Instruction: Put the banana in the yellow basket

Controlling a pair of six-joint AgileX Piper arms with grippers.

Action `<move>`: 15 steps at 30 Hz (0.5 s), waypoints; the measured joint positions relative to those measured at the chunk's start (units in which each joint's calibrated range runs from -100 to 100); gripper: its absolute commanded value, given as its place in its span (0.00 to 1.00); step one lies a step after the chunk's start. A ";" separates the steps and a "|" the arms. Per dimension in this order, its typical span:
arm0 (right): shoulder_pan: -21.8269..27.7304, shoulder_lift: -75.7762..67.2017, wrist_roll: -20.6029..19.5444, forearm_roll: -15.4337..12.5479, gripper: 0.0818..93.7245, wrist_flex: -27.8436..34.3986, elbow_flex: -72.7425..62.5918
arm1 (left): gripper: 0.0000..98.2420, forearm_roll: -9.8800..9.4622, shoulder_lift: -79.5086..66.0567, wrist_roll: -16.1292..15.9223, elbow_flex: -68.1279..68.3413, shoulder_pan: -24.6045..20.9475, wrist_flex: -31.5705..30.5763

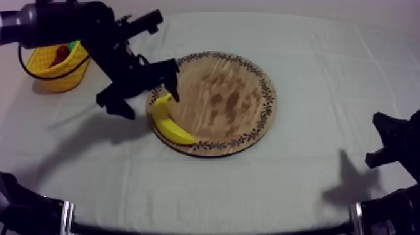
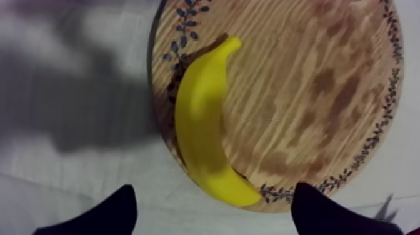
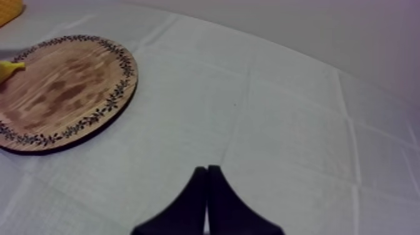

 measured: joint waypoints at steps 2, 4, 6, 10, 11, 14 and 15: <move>0.00 0.00 0.00 0.00 0.00 0.00 0.00 | 0.92 0.47 2.02 -0.85 -0.47 0.08 -0.48; 0.00 0.00 0.00 0.00 0.00 0.00 0.00 | 0.92 0.99 4.38 -1.64 -1.12 0.24 -0.96; 0.00 0.00 0.00 0.00 0.00 0.00 0.00 | 0.91 1.44 6.33 -2.37 -1.79 0.29 -1.19; 0.00 0.00 0.00 0.00 0.00 0.00 0.00 | 0.86 2.29 10.77 -3.77 -3.40 0.68 -1.51; 0.00 0.00 0.00 0.00 0.00 0.00 0.00 | 0.85 2.28 11.54 -3.92 -3.70 0.80 -1.60; 0.00 0.00 0.00 0.00 0.00 0.00 0.00 | 0.80 2.21 13.46 -3.83 -4.01 1.19 -1.59; 0.00 0.00 0.00 0.00 0.00 0.00 0.00 | 0.77 2.21 13.75 -3.80 -4.01 1.24 -1.59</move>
